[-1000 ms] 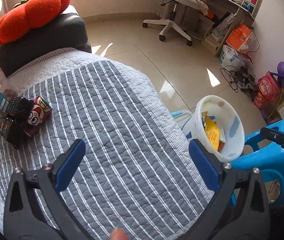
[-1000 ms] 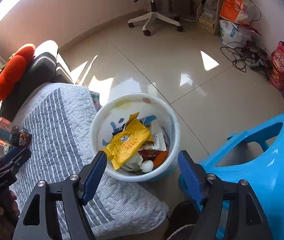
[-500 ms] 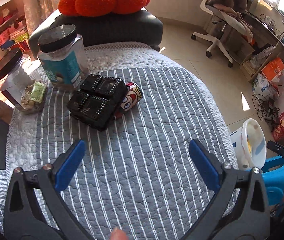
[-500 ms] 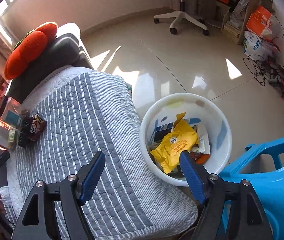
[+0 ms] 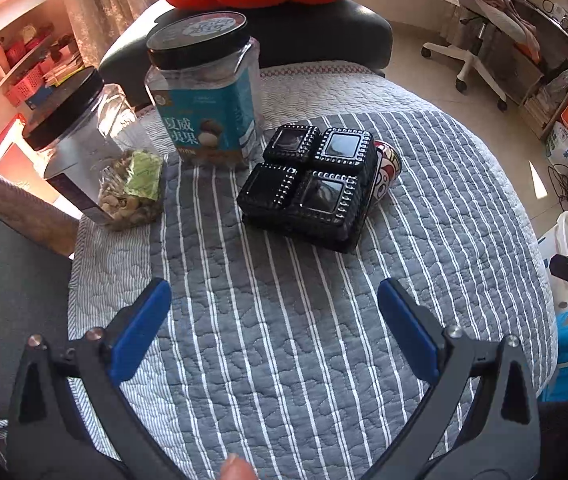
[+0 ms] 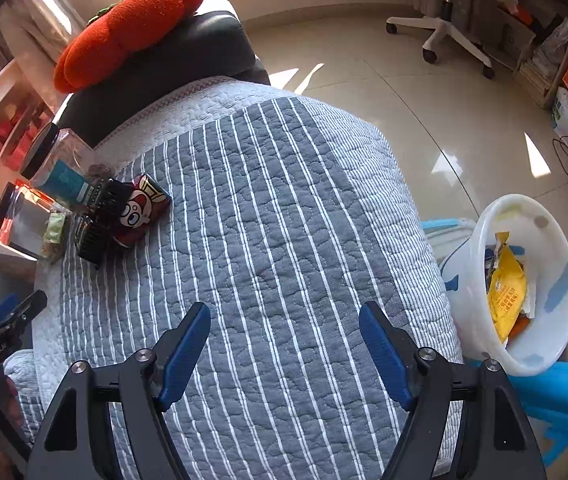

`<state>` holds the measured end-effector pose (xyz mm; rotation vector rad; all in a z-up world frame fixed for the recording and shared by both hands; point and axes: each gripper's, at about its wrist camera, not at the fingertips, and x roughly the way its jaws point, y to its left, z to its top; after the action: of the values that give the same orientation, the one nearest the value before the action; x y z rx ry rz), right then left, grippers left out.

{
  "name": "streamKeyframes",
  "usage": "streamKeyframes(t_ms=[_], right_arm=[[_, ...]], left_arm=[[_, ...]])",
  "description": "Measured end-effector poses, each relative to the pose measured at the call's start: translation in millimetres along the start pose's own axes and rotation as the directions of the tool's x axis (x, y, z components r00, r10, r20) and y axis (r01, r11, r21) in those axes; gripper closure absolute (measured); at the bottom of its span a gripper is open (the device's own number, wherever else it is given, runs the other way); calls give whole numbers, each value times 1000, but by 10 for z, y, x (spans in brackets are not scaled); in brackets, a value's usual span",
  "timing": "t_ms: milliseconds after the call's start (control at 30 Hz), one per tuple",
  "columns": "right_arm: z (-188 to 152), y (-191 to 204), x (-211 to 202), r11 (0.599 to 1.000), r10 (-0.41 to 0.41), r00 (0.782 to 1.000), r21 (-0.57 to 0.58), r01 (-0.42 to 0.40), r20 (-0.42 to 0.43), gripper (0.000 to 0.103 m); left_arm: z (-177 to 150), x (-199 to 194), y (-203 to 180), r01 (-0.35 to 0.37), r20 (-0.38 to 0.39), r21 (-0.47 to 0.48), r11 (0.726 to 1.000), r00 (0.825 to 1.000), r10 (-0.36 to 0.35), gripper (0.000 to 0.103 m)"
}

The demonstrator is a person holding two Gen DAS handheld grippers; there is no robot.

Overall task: Collect trash
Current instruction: 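Move both grippers back over the table toward the black tray and red can, then grasp the black plastic tray with left gripper while right grasps the red can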

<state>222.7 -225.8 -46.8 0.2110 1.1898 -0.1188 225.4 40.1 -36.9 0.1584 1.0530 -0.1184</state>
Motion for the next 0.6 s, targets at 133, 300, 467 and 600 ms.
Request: streamKeyframes(t_ms=[133,300,467,600], right_arm=[[20,29,133,1000,3,1000,21,-3,-27,25],[57,-97,190,998,-6,999,60,9,-38,25],[76,-222,160,995,-2,999,102,6,-37,25],[77,-240,152,994,3,999,110,1,-36,25]], left_arm=[[-4,249,-238,-95,19,143,985,995,94,2],[39,549,-530,-211,45,261,942,977,207,5],[128,691,-757,-300,113,338,892,954,278,12],[171,800,-790,-338,108,378,862,941,322,41]])
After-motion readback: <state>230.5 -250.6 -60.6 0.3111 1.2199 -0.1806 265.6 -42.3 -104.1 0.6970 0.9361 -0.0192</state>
